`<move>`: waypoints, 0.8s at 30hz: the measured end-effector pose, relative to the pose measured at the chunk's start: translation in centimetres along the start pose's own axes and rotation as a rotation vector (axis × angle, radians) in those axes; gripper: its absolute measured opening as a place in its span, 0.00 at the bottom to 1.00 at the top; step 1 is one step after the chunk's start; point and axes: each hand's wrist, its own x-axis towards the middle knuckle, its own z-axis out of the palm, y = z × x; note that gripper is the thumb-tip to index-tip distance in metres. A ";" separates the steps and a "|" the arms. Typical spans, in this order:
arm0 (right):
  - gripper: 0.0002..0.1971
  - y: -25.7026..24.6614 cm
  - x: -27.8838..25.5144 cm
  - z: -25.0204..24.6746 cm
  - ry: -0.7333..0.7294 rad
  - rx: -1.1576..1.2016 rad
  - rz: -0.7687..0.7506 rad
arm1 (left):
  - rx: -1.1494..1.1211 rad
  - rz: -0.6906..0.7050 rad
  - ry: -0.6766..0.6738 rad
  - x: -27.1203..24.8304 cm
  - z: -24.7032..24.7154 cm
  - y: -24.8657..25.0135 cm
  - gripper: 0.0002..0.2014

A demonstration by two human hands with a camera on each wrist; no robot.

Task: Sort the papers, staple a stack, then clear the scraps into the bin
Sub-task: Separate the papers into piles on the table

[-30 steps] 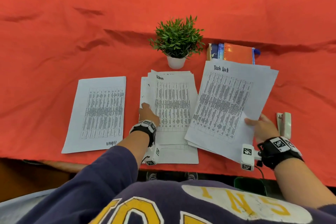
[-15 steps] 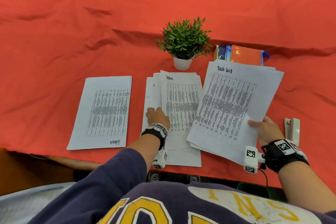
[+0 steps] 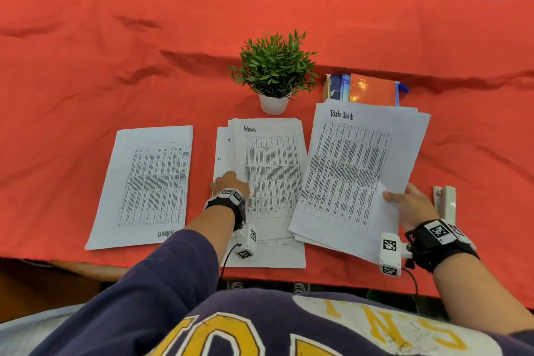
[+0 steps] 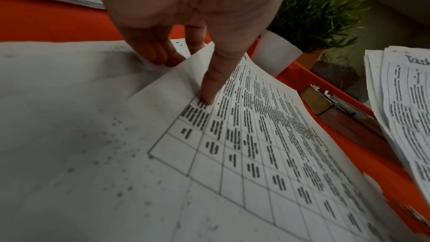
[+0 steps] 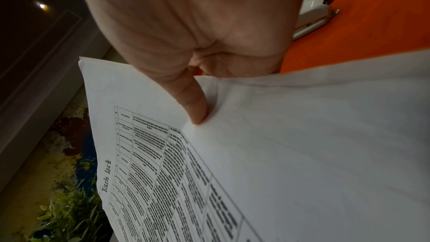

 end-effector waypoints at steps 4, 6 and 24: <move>0.16 -0.1 0.4 -0.3 -0.002 -0.005 0.007 | -0.298 -0.006 0.081 -0.6 0.5 0.3 0.31; 0.16 -0.1 0.5 -0.1 -0.006 0.002 0.010 | -0.340 -0.043 0.062 -0.9 0.3 0.4 0.33; 0.27 -0.3 2.4 1.9 -0.003 -0.042 0.018 | -0.524 0.316 0.296 -6.0 -9.1 -1.4 0.13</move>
